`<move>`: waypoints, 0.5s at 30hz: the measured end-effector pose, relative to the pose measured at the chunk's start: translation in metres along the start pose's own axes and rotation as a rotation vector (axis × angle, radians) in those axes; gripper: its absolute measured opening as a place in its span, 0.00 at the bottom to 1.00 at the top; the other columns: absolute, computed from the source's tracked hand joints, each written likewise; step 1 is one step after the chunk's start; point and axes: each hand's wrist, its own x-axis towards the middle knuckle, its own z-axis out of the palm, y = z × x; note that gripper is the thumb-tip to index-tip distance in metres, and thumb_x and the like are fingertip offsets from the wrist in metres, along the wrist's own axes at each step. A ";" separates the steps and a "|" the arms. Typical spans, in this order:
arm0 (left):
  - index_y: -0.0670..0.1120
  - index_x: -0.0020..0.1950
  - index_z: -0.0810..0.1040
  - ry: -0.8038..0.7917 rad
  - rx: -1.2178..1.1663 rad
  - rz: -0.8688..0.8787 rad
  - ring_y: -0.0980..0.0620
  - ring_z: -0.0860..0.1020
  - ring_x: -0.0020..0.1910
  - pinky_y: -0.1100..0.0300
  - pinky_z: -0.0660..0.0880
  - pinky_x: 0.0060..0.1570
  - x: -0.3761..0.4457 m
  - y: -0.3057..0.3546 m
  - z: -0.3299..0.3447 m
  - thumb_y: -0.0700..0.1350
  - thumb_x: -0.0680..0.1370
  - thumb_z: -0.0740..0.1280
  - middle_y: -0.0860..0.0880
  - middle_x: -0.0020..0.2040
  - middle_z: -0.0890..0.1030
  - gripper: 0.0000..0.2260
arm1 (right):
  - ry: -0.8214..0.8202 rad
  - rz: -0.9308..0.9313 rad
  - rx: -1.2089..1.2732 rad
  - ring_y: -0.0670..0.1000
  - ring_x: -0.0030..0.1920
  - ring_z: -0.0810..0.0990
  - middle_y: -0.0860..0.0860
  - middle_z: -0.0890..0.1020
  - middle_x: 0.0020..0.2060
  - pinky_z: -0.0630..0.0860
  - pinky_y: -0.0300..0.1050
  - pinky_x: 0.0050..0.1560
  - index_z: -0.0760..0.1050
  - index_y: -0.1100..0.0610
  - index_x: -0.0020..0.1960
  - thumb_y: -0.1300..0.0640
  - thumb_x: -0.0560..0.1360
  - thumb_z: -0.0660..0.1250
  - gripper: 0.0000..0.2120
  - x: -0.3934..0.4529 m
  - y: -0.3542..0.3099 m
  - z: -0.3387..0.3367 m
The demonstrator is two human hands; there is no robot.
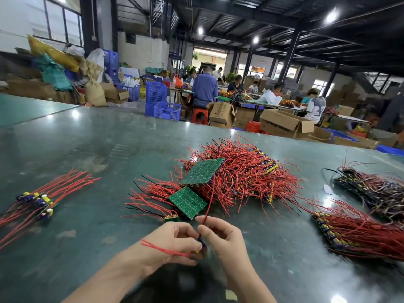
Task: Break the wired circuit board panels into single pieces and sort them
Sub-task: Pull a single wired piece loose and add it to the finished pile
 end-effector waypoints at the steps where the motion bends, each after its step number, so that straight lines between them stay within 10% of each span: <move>1: 0.42 0.40 0.75 0.038 0.019 0.008 0.49 0.83 0.38 0.55 0.81 0.41 0.000 0.000 0.002 0.37 0.71 0.74 0.43 0.41 0.84 0.07 | 0.004 -0.007 -0.007 0.48 0.37 0.77 0.52 0.83 0.34 0.76 0.45 0.40 0.85 0.53 0.41 0.66 0.72 0.70 0.10 -0.001 -0.001 0.001; 15: 0.42 0.42 0.74 0.109 0.086 0.031 0.46 0.82 0.32 0.58 0.80 0.34 0.009 -0.007 0.007 0.37 0.76 0.68 0.42 0.36 0.84 0.04 | 0.054 -0.084 -0.048 0.38 0.29 0.73 0.44 0.79 0.27 0.69 0.30 0.34 0.81 0.57 0.43 0.66 0.74 0.68 0.06 0.001 -0.002 -0.003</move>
